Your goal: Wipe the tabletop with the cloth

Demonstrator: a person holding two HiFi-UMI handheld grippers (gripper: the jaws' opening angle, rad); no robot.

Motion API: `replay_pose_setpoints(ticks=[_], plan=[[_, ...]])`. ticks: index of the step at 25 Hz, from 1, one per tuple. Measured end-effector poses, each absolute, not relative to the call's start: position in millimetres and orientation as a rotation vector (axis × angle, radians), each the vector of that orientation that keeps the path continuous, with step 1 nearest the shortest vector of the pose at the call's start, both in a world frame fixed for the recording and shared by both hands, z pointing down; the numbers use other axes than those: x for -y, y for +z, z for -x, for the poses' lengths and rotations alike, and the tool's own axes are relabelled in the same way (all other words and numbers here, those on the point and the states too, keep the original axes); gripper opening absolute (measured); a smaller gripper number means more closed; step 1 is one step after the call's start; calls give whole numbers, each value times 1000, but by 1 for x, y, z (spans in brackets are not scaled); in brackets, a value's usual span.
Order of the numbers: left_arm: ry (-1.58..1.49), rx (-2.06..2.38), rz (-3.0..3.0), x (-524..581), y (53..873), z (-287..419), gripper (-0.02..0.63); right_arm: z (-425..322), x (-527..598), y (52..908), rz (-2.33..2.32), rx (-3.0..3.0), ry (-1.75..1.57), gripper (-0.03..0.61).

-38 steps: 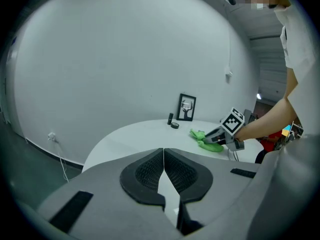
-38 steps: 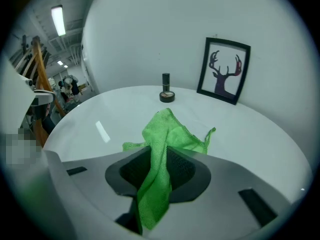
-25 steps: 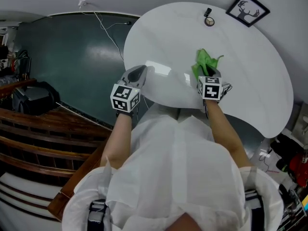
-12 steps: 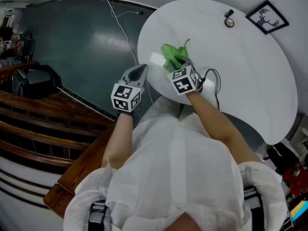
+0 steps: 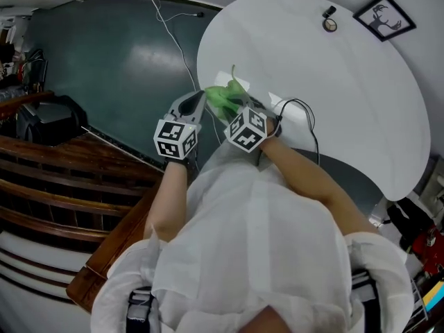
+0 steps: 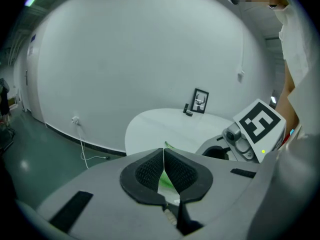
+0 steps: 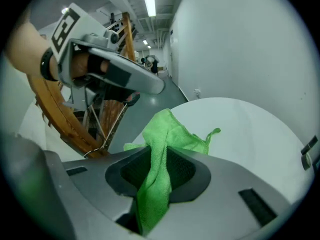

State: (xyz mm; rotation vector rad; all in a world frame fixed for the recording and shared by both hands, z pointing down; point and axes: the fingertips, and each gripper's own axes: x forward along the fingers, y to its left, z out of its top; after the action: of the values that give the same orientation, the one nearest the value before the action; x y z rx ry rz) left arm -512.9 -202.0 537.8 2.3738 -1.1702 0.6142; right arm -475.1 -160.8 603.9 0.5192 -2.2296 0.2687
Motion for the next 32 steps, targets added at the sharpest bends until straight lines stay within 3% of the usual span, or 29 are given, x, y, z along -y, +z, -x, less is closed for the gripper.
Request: replay_pose_setpoints(ticks=[8,22,32], plan=[[575,1083,-2398,195,538,450,17,392,126,604,-681,2207,384,89],[574,854,-2521,135,530,306,17,143,56,618,-1296,1940,719,89],[532,788,-2610,109,503,249,17,-10,-18,622,-1588,1630,854,91]])
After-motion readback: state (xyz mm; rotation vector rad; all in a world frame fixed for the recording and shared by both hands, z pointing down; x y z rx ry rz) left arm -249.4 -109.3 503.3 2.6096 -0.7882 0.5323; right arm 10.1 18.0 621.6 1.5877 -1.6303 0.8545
